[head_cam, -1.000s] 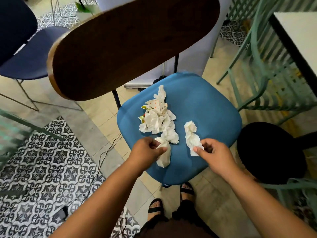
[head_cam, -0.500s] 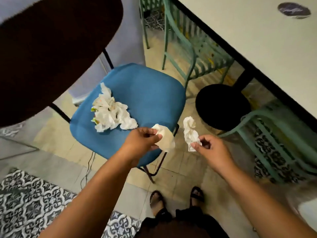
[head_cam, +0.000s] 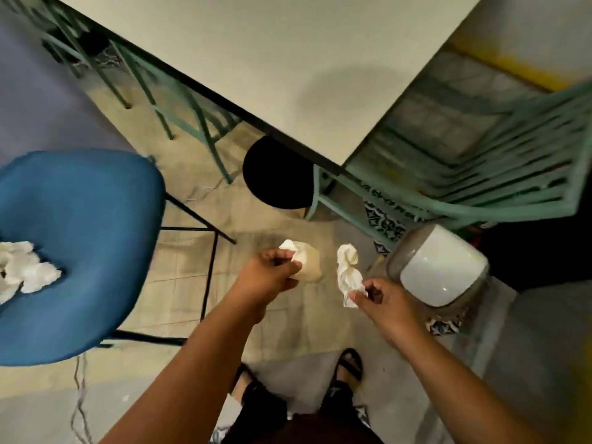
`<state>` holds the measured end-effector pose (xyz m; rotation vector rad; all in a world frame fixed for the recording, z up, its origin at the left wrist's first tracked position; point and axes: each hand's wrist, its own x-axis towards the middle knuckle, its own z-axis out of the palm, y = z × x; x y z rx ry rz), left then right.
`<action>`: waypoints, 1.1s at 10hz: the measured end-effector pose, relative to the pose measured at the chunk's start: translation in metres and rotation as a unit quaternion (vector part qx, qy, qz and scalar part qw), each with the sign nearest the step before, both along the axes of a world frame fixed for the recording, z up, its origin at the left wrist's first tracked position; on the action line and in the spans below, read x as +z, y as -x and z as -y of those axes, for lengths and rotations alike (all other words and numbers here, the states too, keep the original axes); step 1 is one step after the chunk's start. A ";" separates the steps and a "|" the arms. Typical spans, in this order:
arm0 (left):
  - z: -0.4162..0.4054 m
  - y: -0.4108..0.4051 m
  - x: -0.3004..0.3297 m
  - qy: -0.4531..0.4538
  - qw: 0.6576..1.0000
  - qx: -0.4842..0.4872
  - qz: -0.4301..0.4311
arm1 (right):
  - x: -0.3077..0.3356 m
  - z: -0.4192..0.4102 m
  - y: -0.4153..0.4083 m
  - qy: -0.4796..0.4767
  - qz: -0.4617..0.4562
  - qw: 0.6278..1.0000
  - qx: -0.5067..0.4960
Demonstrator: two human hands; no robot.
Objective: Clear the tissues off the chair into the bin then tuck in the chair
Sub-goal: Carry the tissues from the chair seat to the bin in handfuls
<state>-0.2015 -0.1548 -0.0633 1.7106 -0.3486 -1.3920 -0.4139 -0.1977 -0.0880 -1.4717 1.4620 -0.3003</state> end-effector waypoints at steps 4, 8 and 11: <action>0.114 0.203 -0.053 -0.013 0.995 -0.097 0.027 | -0.064 0.069 0.196 0.082 -0.190 0.978 -0.001; 0.175 0.227 -0.099 0.013 0.981 -0.167 0.097 | -0.159 0.149 0.173 -0.037 -0.380 0.892 0.244; 0.159 0.247 -0.121 -0.024 0.943 -0.302 0.140 | -0.119 0.096 0.209 -0.052 -0.196 0.979 -0.003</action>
